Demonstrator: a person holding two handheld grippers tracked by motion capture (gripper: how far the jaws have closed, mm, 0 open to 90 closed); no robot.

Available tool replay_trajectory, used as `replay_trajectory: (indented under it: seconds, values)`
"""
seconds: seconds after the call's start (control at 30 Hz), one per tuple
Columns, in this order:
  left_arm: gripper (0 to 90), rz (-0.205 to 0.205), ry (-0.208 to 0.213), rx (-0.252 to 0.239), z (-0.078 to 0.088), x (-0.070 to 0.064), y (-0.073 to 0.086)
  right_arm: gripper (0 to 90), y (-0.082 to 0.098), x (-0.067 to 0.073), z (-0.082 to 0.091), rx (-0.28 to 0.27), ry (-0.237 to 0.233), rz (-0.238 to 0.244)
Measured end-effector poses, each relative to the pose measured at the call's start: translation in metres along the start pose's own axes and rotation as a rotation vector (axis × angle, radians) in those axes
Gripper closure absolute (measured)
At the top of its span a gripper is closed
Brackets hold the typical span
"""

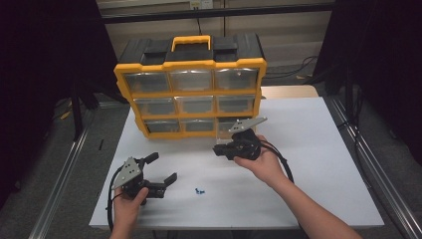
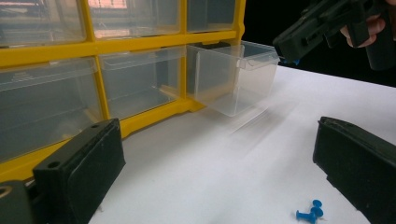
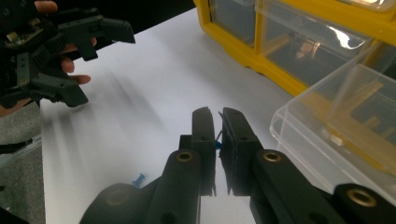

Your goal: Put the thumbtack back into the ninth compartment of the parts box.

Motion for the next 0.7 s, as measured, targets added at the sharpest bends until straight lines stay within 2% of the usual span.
replay_trajectory:
  seconds: [0.03,0.1,0.2,0.37,0.4,0.47,0.5,0.53,0.7]
  values:
    - [2.0,0.002,-0.034,0.009,0.0,-0.001,0.0,85.1,0.0,0.0,0.0,0.0,0.0,0.0]
    - [2.0,-0.001,-0.004,0.002,0.0,0.0,0.0,85.1,-0.003,-0.003,0.002,-0.002,0.006,-0.005]
    - [2.0,-0.001,0.002,0.001,0.0,0.0,0.0,85.1,-0.005,-0.005,0.002,-0.01,0.008,-0.01]
    - [2.0,0.001,0.0,0.001,0.0,0.0,0.0,85.1,-0.008,-0.008,0.004,-0.01,0.014,-0.011]
    - [2.0,-0.001,-0.033,0.01,0.0,-0.001,0.0,85.1,-0.008,-0.009,0.005,-0.011,0.021,-0.013]
    - [2.0,-0.001,-0.033,0.009,0.0,-0.001,0.0,85.1,-0.01,-0.012,0.006,-0.013,0.025,-0.018]
    - [2.0,0.0,-0.016,0.006,0.0,-0.001,0.0,85.1,-0.011,-0.014,0.007,-0.015,0.032,-0.022]
    - [2.0,-0.002,-0.032,0.009,0.0,-0.001,0.0,85.1,-0.011,-0.014,0.007,-0.015,0.032,-0.022]
    - [2.0,-0.002,-0.032,0.009,0.0,-0.001,0.0,85.1,-0.011,-0.021,0.008,-0.018,0.051,-0.029]
Point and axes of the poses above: each handheld gripper's, and its own axes: z roughly backward along the jaws, y roughly out of its underside, x roughly to its left, the point moved 2 cm from there along -z, roughly forward along the jaws
